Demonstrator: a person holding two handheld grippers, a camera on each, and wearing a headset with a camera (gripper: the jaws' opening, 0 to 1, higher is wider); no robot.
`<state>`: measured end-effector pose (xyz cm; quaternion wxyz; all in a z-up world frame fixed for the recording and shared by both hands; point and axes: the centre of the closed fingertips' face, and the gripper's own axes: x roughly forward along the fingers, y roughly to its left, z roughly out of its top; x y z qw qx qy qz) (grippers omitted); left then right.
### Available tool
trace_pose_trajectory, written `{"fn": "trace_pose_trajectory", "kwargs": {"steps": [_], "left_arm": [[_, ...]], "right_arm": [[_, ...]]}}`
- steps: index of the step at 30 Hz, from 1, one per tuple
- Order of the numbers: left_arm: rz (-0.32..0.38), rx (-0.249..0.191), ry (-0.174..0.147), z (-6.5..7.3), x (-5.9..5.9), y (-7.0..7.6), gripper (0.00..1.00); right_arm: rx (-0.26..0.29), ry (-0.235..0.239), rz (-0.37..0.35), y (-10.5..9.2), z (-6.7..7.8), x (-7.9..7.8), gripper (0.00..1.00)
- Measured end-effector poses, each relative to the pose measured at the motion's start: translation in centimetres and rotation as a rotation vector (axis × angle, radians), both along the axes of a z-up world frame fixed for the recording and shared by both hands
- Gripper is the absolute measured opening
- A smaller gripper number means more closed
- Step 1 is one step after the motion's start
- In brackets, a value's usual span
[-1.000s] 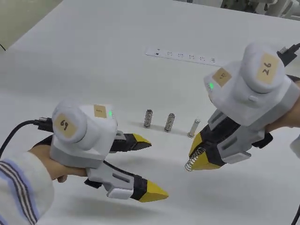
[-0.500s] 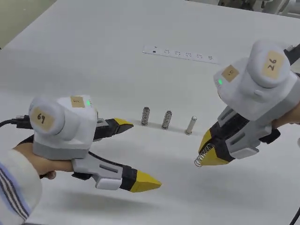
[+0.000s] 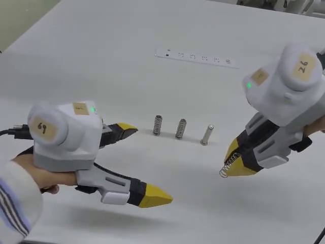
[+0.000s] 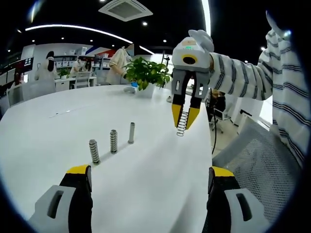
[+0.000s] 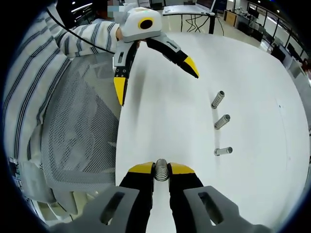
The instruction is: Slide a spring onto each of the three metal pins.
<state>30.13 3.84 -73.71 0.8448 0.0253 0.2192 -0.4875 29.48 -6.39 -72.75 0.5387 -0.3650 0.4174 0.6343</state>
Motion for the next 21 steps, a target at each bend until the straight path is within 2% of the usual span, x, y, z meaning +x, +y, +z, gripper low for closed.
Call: {"fn": "trace_pose_trajectory", "kwargs": {"steps": [4, 8, 13, 21], "left_arm": [[0.011, 0.005, -0.005, -0.1, 0.2, 0.0, 0.98], [0.01, 0.003, -0.003, 0.0, 0.2, 0.0, 0.98], [0.009, 0.009, -0.009, 0.1, 0.3, 0.2, 0.98], [0.017, 0.007, -0.011, 0.2, 0.5, 0.3, 0.98]], "right_arm": [[-0.013, -0.021, -0.005, -0.5, 0.5, 0.9, 0.08], [-0.019, -0.062, -0.017, -0.7, 1.2, 2.2, 0.08], [-0.032, -0.084, -0.03, -1.0, 1.8, 3.4, 0.08], [-0.096, -0.116, 0.002, -1.7, 1.9, 5.1, 0.08]]}}
